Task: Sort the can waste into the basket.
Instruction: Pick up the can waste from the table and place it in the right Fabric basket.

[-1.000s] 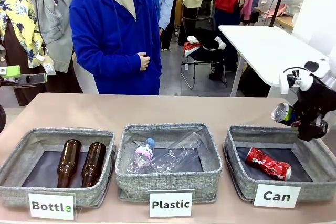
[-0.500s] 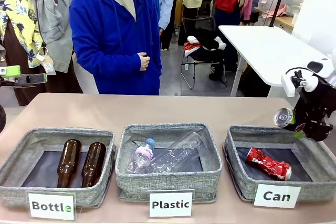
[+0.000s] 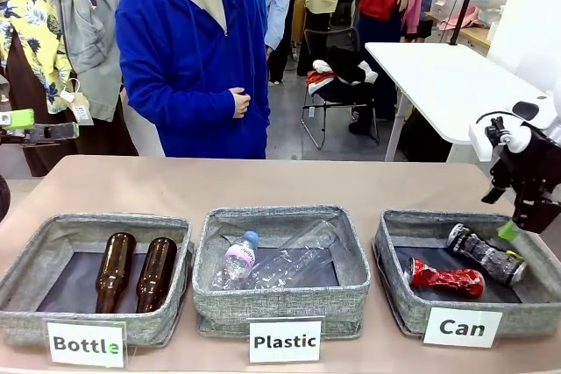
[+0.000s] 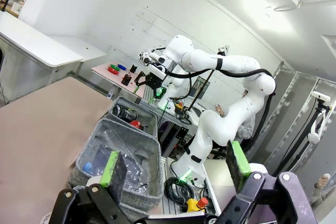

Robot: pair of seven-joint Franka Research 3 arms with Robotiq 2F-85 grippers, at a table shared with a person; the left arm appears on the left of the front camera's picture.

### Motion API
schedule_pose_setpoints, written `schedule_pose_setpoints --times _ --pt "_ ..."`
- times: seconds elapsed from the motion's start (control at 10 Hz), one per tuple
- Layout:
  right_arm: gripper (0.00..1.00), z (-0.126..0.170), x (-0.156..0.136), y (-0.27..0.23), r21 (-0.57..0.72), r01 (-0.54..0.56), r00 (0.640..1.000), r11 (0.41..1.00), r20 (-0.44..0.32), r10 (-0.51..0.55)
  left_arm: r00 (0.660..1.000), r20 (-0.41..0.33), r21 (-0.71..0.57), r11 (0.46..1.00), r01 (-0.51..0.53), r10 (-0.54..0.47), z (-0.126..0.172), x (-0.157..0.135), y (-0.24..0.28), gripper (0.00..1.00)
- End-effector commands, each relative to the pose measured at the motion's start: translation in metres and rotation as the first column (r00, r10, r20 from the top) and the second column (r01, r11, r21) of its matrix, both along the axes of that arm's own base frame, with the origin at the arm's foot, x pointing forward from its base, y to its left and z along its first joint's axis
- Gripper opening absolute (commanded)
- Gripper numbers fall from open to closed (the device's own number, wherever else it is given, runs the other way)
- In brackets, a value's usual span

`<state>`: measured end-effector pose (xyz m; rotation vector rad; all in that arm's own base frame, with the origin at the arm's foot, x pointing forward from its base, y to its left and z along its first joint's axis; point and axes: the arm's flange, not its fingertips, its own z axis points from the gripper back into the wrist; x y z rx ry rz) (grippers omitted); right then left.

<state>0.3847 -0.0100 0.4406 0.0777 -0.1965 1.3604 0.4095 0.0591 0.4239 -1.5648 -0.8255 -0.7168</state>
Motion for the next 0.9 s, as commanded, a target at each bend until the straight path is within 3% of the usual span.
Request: schedule_pose_setpoints --times 0.0,0.2,0.3,0.4,0.5,0.6,0.7,0.8 --pt "1.0 0.015 -0.002 -0.003 0.07 0.014 0.999 0.997 -0.042 -0.011 1.0 -0.007 0.013 1.0 0.007 -0.007 0.002 -0.002 0.0 1.0" --pt "1.0 0.031 -0.004 -0.009 0.31 0.224 0.963 0.924 -0.217 -0.161 1.0 -0.007 0.013 1.0 0.007 -0.007 0.002 -0.002 0.0 1.0" --pt "1.0 0.038 0.0 -0.015 0.413 0.422 0.887 0.807 -0.374 -0.272 1.0 -0.007 0.013 1.0 0.007 -0.007 0.002 -0.002 0.0 1.0" --pt "1.0 0.043 0.006 -0.024 0.502 0.576 0.794 0.645 -0.531 -0.296 1.0 -0.007 0.013 1.0 0.007 -0.007 0.002 -0.002 0.0 1.0" --pt "1.0 0.05 0.017 -0.033 0.524 0.725 0.664 0.448 -0.704 -0.252 1.0 -0.007 0.013 1.0 0.007 -0.007 0.002 -0.002 0.0 1.0" --pt "1.0 0.054 0.027 -0.039 0.444 0.857 0.492 0.262 -0.855 -0.161 1.0 -0.007 0.013 1.0 0.007 -0.007 0.002 -0.002 0.0 1.0" --pt "1.0 0.056 0.034 -0.042 0.37 0.908 0.393 0.194 -0.915 -0.096 1.0 -0.007 0.013 1.0 0.007 -0.007 0.002 -0.002 0.0 1.0" --pt "1.0 0.056 0.04 -0.044 0.309 0.944 0.317 0.12 -0.947 -0.053 1.0 -0.007 0.013 1.0 0.007 -0.007 0.002 -0.002 0.0 1.0"
